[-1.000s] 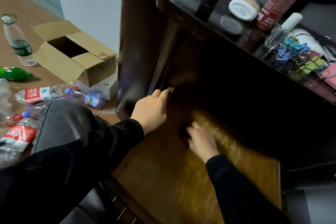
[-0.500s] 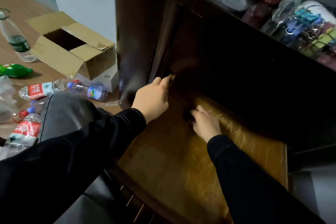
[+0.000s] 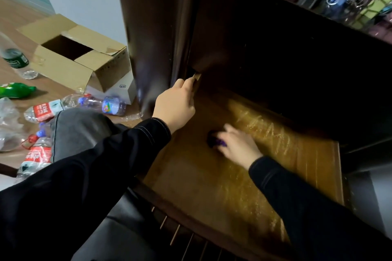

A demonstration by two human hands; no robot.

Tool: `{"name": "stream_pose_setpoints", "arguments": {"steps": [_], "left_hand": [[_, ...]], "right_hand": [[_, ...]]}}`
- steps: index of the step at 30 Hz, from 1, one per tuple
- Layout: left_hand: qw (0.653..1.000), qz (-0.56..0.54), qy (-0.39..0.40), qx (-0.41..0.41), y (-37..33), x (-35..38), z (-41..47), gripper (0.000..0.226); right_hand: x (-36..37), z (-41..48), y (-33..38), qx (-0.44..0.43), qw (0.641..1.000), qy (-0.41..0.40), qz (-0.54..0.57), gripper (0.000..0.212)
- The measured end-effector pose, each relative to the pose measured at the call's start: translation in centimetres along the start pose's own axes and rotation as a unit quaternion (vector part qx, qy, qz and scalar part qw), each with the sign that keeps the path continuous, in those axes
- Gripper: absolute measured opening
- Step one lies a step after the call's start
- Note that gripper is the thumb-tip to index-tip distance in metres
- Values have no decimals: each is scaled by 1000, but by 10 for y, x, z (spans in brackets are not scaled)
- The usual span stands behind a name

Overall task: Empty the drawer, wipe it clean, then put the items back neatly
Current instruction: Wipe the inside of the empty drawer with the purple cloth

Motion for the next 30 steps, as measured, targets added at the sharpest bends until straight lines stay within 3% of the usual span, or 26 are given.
{"name": "stream_pose_setpoints", "arguments": {"steps": [2,5,8,14,17,21,23,26,30], "left_hand": [[1000,0,1,1,-1,1,0,56],[1000,3,2,2,-2,-1,1,55],[1000,3,4,4,-4,-3,-1,56],[1000,-2,-8,13,-4,-2,-1,52],[1000,6,-17,14,-1,0,0,52],[999,9,-33,23,2,4,1,52],[999,16,-36,28,3,5,1,52],[997,44,-39,45,1,5,0,52],[993,82,-43,78,-3,4,-2,47]], "right_hand": [[1,19,-6,35,999,5,-2,39],[1,13,1,17,1000,-4,-4,39],[3,-26,21,-51,998,12,27,36],[8,-95,56,-211,967,127,64,43],[3,-65,44,-180,977,103,52,37],[-6,-8,17,-57,997,34,43,45],[-5,-3,17,-52,998,29,28,45],[-1,-32,34,-134,988,40,59,39],[7,-80,56,-284,951,105,67,34]]}}
Point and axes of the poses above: each hand's wrist, its own z-axis towards the middle knuckle, its own x-axis out of the palm, y = z × x, the point moved 3 cm from there along z, towards the middle knuckle, and after that the axes turned 5 degrees about -z, right-handed, at the moved point
